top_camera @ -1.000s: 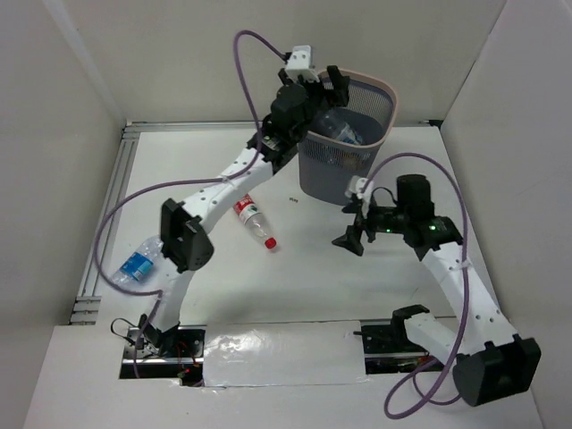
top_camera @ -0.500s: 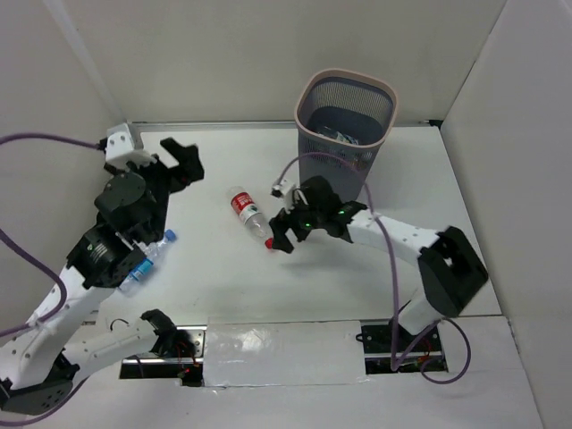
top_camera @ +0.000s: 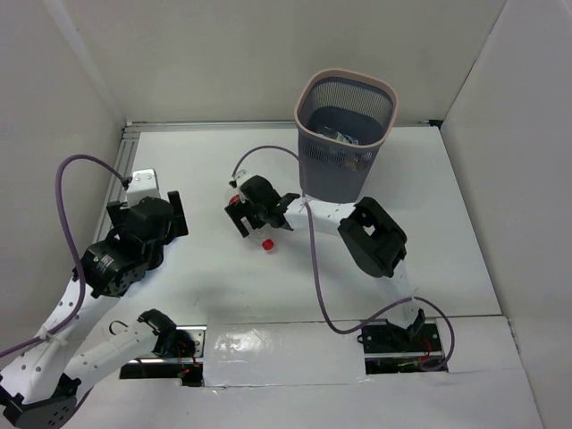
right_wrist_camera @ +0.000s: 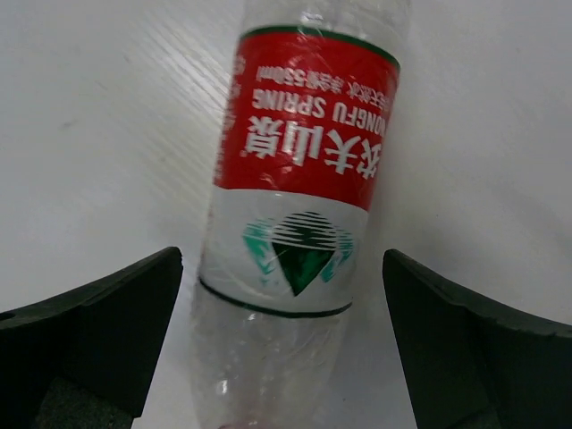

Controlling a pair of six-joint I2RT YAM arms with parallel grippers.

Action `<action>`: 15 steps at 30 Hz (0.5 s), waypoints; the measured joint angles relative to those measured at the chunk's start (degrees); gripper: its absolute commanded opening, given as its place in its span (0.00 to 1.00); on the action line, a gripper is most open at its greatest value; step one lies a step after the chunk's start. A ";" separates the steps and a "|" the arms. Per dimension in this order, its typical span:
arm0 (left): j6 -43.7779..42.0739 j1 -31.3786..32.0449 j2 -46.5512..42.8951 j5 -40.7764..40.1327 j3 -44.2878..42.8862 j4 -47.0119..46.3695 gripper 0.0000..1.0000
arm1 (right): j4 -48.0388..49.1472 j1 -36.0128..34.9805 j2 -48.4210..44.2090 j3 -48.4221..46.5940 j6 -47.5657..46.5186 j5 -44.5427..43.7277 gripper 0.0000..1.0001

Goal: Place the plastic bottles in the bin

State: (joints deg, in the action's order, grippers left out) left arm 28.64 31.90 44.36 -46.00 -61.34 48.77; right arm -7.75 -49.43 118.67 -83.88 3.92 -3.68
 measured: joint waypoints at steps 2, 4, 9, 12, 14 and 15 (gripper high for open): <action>-0.42 -0.87 0.52 -0.04 0.83 0.70 1.00 | -0.39 0.00 1.75 -0.13 -0.09 -2.01 0.99; -1.92 -2.14 0.85 -0.11 2.21 -0.39 1.00 | -0.87 0.04 2.93 -0.26 -0.20 -2.97 0.93; -7.04 -7.93 2.23 2.32 5.40 -3.96 1.00 | -1.05 0.74 3.85 -1.66 -2.10 -1.49 0.45; -10.29 -13.40 3.98 5.88 5.92 -6.91 1.00 | -2.62 1.95 3.48 -2.84 -4.61 3.06 0.37; -12.13 -17.90 5.25 9.53 6.12 -8.37 1.00 | -6.32 3.45 2.97 -5.68 -6.99 9.29 0.31; -12.74 -19.76 5.95 11.10 6.23 -9.07 1.00 | -8.37 4.31 2.73 -7.87 -7.78 11.96 0.29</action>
State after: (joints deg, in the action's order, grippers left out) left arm 15.90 12.14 50.30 -34.89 -55.11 39.70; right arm -16.12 -45.12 121.40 -91.74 -3.86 8.27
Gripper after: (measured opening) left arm 1.001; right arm 0.643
